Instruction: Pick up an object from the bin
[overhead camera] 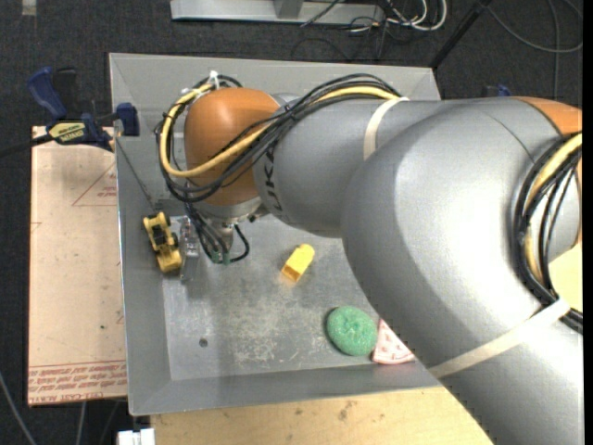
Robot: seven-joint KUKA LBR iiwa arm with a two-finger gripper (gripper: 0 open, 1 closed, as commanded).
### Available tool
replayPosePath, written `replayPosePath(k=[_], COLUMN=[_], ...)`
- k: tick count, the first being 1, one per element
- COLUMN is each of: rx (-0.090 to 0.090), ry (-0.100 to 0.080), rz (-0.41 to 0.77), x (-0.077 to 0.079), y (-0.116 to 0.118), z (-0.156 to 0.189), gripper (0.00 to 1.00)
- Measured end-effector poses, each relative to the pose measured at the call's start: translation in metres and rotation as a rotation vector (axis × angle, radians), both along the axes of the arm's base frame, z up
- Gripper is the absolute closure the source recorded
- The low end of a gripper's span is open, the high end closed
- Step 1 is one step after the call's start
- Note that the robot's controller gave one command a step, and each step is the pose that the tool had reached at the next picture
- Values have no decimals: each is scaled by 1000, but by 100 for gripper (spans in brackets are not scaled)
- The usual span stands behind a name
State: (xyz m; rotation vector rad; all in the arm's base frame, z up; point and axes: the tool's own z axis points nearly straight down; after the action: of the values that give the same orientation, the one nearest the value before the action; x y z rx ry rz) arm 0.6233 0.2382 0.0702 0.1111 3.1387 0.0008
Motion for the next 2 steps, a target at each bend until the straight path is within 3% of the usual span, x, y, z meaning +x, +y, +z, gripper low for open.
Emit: replayPosePath(k=[1,2], rx=[0,1], ry=[0,0], rz=[0,5], x=[0,-7], y=[0,-2], z=[0,29], gripper=[100,100])
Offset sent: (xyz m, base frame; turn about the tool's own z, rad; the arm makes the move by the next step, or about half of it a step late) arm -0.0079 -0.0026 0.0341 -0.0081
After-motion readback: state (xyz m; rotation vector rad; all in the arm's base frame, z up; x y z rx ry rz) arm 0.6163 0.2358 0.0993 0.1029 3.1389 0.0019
